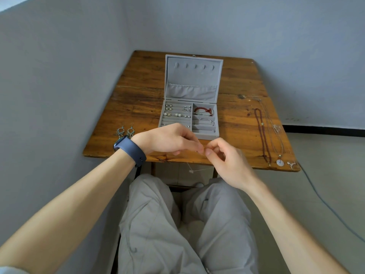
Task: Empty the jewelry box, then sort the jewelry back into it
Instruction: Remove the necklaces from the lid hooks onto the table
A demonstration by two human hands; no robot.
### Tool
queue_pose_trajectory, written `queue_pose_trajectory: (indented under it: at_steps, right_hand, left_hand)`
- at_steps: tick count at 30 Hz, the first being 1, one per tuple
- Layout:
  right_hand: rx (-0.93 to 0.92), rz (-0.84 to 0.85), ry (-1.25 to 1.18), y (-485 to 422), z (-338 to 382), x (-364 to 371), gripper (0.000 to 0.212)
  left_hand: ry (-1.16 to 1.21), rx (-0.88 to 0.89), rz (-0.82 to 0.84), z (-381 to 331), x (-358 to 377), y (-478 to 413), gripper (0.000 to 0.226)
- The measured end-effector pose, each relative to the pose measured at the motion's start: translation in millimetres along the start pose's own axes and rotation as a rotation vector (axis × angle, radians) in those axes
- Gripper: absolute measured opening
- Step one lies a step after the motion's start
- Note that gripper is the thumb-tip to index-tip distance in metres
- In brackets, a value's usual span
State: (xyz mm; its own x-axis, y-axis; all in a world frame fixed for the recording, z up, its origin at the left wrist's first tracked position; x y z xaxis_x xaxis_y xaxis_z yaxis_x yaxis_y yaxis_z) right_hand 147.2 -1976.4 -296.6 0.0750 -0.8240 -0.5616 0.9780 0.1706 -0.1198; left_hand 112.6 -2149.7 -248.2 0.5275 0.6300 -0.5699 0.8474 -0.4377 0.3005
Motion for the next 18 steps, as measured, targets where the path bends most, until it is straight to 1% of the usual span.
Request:
queue_pose_trajectory:
  at_steps: [3, 7, 10, 13, 16, 18]
  right_hand:
    - [0.028, 0.001, -0.026, 5, -11, 3, 0.005]
    - [0.062, -0.006, -0.11, 11, -23, 3, 0.003]
    - [0.092, 0.009, -0.118, 15, -29, 2, 0.008]
    - [0.118, 0.014, -0.069, 16, -40, 5, 0.005]
    - [0.182, 0.039, -0.027, 17, -51, 13, 0.014]
    - [0.232, 0.038, -0.064, 17, -58, 20, 0.018]
  left_hand:
    - [-0.046, -0.013, 0.098, -2, 2, -1, 0.021]
    - [-0.106, -0.037, 0.171, 1, 5, -1, 0.016]
    - [-0.113, -0.04, 0.188, 1, 8, -2, 0.019]
    - [-0.026, -0.018, 0.136, -3, 7, -3, 0.018]
    - [0.153, 0.032, 0.109, -18, 1, 2, 0.016]
    - [0.273, 0.061, 0.071, -25, -3, 2, 0.017]
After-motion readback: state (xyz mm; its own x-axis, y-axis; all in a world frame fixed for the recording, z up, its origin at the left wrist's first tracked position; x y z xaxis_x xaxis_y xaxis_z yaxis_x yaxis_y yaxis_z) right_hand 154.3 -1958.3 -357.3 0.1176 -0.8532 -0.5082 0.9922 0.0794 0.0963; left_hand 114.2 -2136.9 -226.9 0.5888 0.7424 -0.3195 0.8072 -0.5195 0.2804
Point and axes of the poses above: each hand's wrist, its own y-axis away from the middle knuckle, its own x-axis out of the palm, z = x × y, the point moved 4 cm from there along -y, towards the middle knuckle, and after that the axes turned 7 degrees about -z, right-handed, at the moved point
